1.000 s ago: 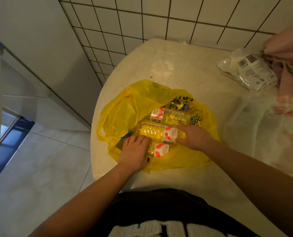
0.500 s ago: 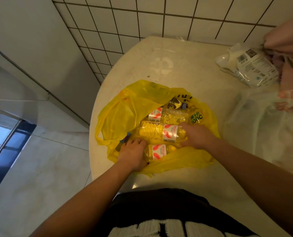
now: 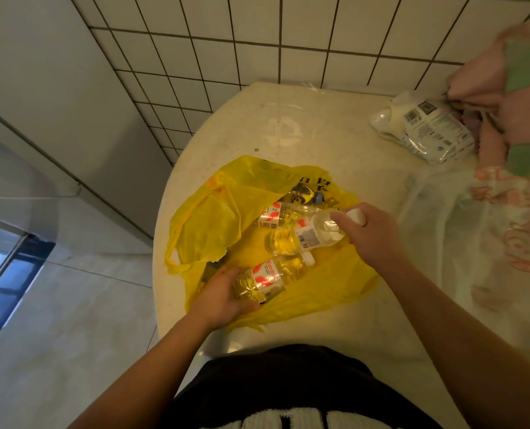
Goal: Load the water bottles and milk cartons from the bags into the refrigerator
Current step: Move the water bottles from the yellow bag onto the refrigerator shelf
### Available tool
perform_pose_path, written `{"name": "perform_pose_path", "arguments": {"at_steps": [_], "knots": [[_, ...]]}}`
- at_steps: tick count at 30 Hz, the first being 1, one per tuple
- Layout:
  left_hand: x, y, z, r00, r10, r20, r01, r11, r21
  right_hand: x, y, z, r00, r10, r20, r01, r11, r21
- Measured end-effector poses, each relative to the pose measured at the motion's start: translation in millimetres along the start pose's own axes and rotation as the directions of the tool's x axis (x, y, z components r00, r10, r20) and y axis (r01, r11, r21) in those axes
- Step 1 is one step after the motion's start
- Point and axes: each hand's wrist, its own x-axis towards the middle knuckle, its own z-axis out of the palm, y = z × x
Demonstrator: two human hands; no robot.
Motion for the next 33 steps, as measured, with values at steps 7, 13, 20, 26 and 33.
{"name": "perform_pose_path", "arguments": {"at_steps": [7, 13, 20, 26, 33], "knots": [[-23, 7, -2, 0.991, 0.083, -0.109, -0.101, 0.981, -0.167, -15, -28, -34, 0.939, -0.238, -0.248, 0.252, 0.967, 0.026], [-47, 31, -10, 0.961, 0.122, -0.248, -0.225, 0.867, -0.445, -36, -50, -60, 0.882, -0.359, -0.306, 0.378, 0.926, 0.003], [-70, 49, -34, 0.921, 0.157, -0.358, -0.358, 0.704, -0.613, -82, -95, -77, 0.862, -0.38, -0.335, 0.431, 0.897, 0.092], [-108, 30, -49, 0.92, 0.126, -0.371, -0.356, 0.666, -0.656, -130, -135, -65, 0.854, -0.482, -0.197, 0.508, 0.853, 0.114], [-197, -48, -53, 0.933, 0.086, -0.351, -0.308, 0.695, -0.65, -210, -174, -9, 0.812, -0.584, 0.002, 0.575, 0.8, 0.171]]}}
